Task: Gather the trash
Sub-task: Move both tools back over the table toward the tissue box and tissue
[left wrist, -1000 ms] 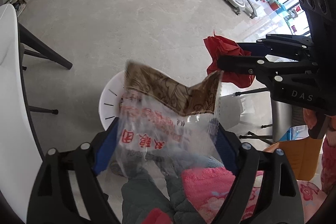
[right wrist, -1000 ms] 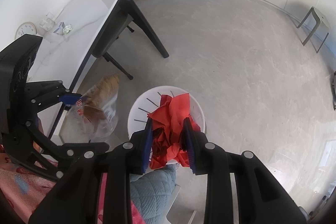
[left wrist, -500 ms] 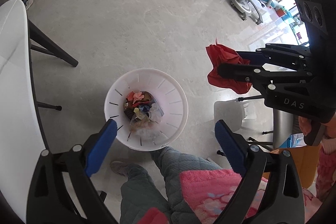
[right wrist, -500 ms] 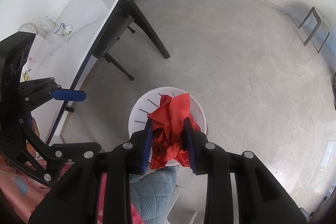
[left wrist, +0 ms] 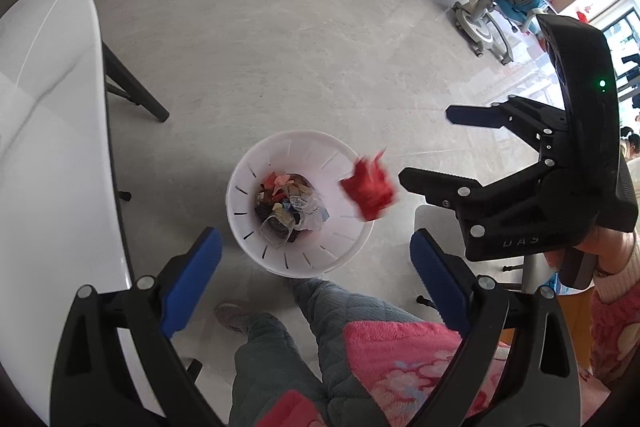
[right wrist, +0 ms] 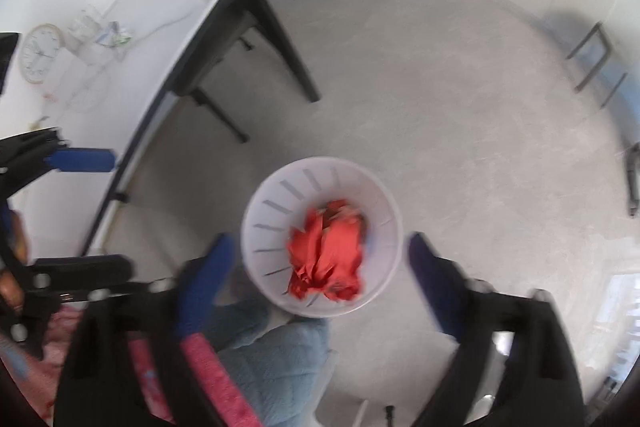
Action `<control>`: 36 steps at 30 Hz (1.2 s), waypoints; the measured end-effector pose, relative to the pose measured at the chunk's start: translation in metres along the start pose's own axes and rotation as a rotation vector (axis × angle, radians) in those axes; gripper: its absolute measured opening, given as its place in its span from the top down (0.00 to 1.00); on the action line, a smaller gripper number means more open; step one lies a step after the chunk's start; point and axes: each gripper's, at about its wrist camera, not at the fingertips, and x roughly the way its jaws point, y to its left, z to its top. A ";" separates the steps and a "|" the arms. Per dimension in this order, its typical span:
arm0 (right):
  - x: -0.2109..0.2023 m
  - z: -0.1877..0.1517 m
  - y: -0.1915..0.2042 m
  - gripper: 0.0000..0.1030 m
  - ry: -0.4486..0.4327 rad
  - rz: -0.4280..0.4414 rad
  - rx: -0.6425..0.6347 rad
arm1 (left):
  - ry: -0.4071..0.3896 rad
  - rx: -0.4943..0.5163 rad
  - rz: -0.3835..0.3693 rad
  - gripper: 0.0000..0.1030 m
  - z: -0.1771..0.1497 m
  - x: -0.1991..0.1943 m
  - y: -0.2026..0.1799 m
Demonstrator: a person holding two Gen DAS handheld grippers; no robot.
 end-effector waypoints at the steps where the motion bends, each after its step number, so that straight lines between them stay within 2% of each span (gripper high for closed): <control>1: 0.000 0.001 0.000 0.05 0.002 0.001 0.010 | -0.003 -0.007 0.003 0.12 -0.001 -0.002 0.003; 10: 0.001 0.013 0.017 0.04 0.012 -0.021 0.013 | -0.033 -0.052 0.014 0.12 -0.014 -0.017 0.027; 18: 0.007 0.042 0.061 0.03 0.005 -0.012 -0.056 | -0.078 -0.149 0.033 0.12 -0.025 -0.039 0.072; 24: 0.019 0.090 0.118 0.03 -0.024 0.026 -0.171 | -0.128 -0.278 0.089 0.12 -0.033 -0.065 0.137; 32: 0.042 0.170 0.214 0.03 -0.075 0.106 -0.347 | -0.190 -0.448 0.189 0.12 -0.032 -0.100 0.248; 36: 0.055 0.203 0.250 0.03 -0.088 0.136 -0.390 | -0.215 -0.543 0.206 0.12 -0.026 -0.111 0.303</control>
